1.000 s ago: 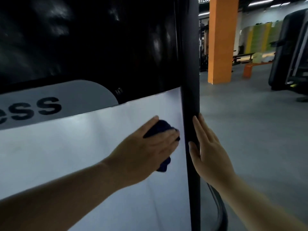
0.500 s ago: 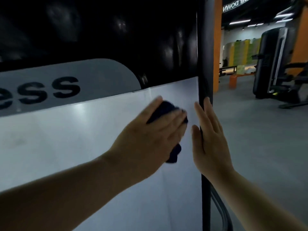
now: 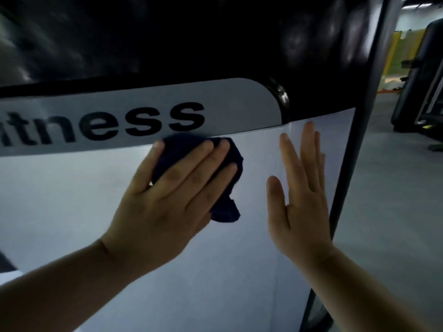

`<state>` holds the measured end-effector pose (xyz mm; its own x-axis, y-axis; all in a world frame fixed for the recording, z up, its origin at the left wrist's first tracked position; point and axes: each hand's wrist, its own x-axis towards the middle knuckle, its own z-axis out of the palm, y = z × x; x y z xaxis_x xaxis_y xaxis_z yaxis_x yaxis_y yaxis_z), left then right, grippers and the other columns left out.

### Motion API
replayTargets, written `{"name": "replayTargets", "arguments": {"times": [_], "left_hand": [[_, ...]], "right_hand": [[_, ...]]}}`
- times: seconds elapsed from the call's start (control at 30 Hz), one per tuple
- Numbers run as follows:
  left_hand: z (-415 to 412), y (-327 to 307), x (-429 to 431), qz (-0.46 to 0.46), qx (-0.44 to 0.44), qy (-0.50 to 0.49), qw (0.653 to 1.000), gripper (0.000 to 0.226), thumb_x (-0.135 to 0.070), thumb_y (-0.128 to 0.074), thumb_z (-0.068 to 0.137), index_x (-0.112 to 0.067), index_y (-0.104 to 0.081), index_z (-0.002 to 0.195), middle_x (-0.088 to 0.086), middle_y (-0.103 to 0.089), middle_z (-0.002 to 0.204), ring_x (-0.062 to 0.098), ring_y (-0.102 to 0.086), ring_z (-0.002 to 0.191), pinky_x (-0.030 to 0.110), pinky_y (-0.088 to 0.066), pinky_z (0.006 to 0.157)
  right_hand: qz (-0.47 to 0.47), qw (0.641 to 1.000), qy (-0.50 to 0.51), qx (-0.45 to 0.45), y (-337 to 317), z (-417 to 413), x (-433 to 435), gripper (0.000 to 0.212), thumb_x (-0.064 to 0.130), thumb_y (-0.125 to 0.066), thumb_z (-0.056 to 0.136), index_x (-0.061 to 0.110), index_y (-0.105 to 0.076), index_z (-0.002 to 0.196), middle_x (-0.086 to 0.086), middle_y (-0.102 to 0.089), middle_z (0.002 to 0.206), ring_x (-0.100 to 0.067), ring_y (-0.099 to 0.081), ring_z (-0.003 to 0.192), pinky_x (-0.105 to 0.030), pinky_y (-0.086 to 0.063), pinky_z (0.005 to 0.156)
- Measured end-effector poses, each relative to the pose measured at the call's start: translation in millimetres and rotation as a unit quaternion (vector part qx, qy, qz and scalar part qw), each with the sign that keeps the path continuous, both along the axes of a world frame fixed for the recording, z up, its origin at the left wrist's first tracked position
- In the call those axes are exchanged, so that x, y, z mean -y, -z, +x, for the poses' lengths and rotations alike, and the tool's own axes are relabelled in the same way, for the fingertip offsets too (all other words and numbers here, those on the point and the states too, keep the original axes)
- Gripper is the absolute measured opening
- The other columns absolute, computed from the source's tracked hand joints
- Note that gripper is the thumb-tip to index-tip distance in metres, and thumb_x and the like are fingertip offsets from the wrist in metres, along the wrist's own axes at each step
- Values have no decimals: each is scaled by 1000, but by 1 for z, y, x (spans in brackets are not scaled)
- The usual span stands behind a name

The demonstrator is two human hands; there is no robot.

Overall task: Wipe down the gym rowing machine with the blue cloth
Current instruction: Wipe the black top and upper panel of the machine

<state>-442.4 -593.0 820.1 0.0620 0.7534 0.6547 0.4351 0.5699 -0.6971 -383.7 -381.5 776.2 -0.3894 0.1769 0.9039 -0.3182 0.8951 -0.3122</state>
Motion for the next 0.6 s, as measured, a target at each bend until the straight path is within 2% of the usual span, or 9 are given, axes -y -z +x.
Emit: {"name": "replayTargets", "arguments": {"times": [0.1,0.23,0.3,0.33,0.43,0.57,0.6], "left_hand": [[-5,24,25,50,20,0,999,64,-30,-54,94,-13,-31,152,9,-30,157,23,-26,144,52,-9,121],[-6,80,66,31,52,-38,997,72,-33,-54,93,-17,-22,156,5,-16,163,19,-15,150,54,-8,120],[-11,70,78,79,64,-32,994,65,-33,-46,99,-18,-19,156,4,-10,165,18,-10,151,54,-5,120],[-14,58,85,133,75,-30,988,62,-34,-42,102,-17,-18,156,5,-9,165,18,-8,152,54,-3,120],[-22,37,99,326,143,-19,934,58,-33,-40,103,-11,-22,153,16,-19,159,20,-5,151,53,-1,120],[-23,92,107,407,213,-24,888,57,-31,-40,100,-12,-22,151,12,-20,157,21,-5,152,52,-4,122],[-21,110,107,440,238,-30,865,58,-30,-40,99,-11,-23,151,10,-19,158,21,-7,152,52,-6,122]], "right_hand": [[61,998,4,-7,-8,-3,37,57,21,-39,101,18,-17,153,-2,-6,161,-30,1,152,-51,-5,123],[195,981,19,7,-18,-8,82,55,21,-43,99,22,-26,151,-3,-15,160,-29,-3,151,-53,2,121],[225,974,11,5,-32,-11,91,55,16,-46,96,20,-32,149,-5,-20,158,-29,-8,150,-54,2,120],[234,972,8,-1,-41,-12,96,57,13,-48,94,19,-33,149,-5,-22,157,-30,-11,150,-55,2,120],[251,968,-4,-13,-69,-17,112,58,9,-52,92,15,-37,148,-5,-23,156,-35,-18,148,-56,3,120],[310,950,-30,2,-85,-23,143,60,8,-53,90,15,-40,148,-6,-26,157,-32,-17,149,-59,1,119],[331,943,-33,7,-85,-25,150,59,9,-52,90,15,-41,147,-7,-28,157,-32,-18,149,-59,1,119]]}}
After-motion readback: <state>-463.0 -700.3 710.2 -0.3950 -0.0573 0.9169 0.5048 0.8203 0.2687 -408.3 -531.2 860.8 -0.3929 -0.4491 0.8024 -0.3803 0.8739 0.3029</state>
